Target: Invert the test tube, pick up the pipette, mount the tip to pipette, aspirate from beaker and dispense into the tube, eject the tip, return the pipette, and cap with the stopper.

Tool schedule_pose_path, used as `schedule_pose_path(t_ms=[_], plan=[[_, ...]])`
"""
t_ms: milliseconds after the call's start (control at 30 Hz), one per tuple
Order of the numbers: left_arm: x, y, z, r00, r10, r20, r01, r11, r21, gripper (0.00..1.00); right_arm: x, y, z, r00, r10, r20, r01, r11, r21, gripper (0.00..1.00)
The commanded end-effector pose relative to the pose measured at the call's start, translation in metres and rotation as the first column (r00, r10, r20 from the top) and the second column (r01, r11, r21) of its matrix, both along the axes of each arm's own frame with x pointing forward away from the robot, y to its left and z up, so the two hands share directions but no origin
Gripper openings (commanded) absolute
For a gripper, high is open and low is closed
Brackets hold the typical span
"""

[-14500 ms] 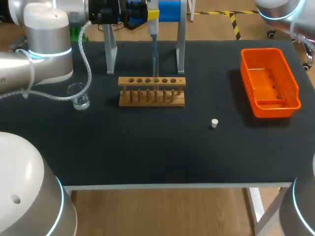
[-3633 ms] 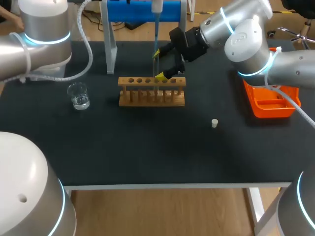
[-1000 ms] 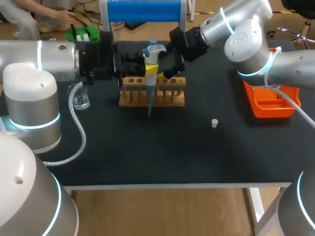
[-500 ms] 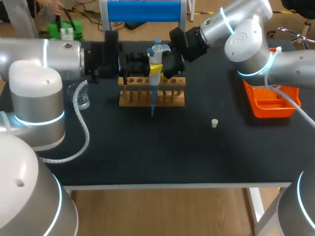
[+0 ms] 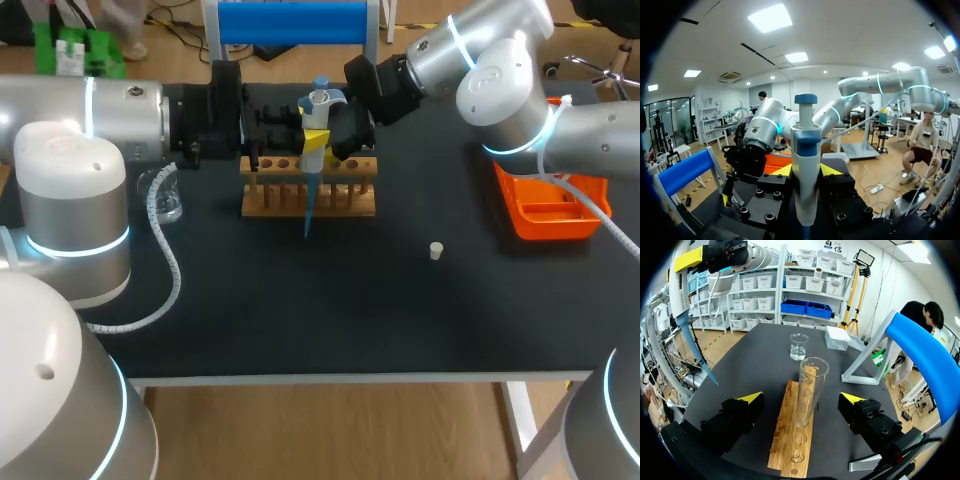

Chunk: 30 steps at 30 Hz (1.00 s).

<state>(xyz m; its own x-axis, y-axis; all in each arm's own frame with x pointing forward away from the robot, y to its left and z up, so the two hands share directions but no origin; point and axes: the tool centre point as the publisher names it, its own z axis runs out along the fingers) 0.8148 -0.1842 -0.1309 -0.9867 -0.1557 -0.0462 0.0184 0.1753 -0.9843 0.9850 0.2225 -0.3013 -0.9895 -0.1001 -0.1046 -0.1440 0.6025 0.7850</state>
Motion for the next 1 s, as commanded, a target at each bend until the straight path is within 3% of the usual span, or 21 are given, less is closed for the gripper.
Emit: schedule_pose_path(t_ms=[33, 200, 467, 833, 1000], plan=[[-0.001, 0.000, 0.001, 1.000, 0.002, 0.000, -0.002, 1.000, 0.001, 0.00, -0.001, -0.014, 0.007, 1.000, -0.028, -0.011, 0.028, 1.000, -0.006, 1.00], [-0.001, 0.000, 0.001, 1.000, 0.002, 0.000, -0.002, 1.000, 0.001, 0.00, -0.009, -0.042, 0.023, 0.996, -0.087, -0.021, 0.088, 0.996, 0.014, 1.00], [-0.001, 0.000, 0.001, 1.000, 0.002, 0.000, -0.002, 1.000, 0.001, 0.00, -0.051, -0.081, 0.054, 0.994, -0.110, 0.003, 0.110, 0.992, 0.064, 1.00], [-0.001, 0.000, 0.001, 1.000, 0.002, 0.000, -0.002, 1.000, 0.001, 0.00, -0.115, -0.102, 0.088, 1.000, 0.014, -0.005, -0.013, 0.982, 0.186, 1.00], [-0.001, 0.000, 0.001, 1.000, 0.002, 0.000, -0.002, 1.000, 0.001, 0.00, -0.136, -0.096, 0.095, 0.994, 0.075, -0.084, -0.052, 0.968, 0.244, 1.00]])
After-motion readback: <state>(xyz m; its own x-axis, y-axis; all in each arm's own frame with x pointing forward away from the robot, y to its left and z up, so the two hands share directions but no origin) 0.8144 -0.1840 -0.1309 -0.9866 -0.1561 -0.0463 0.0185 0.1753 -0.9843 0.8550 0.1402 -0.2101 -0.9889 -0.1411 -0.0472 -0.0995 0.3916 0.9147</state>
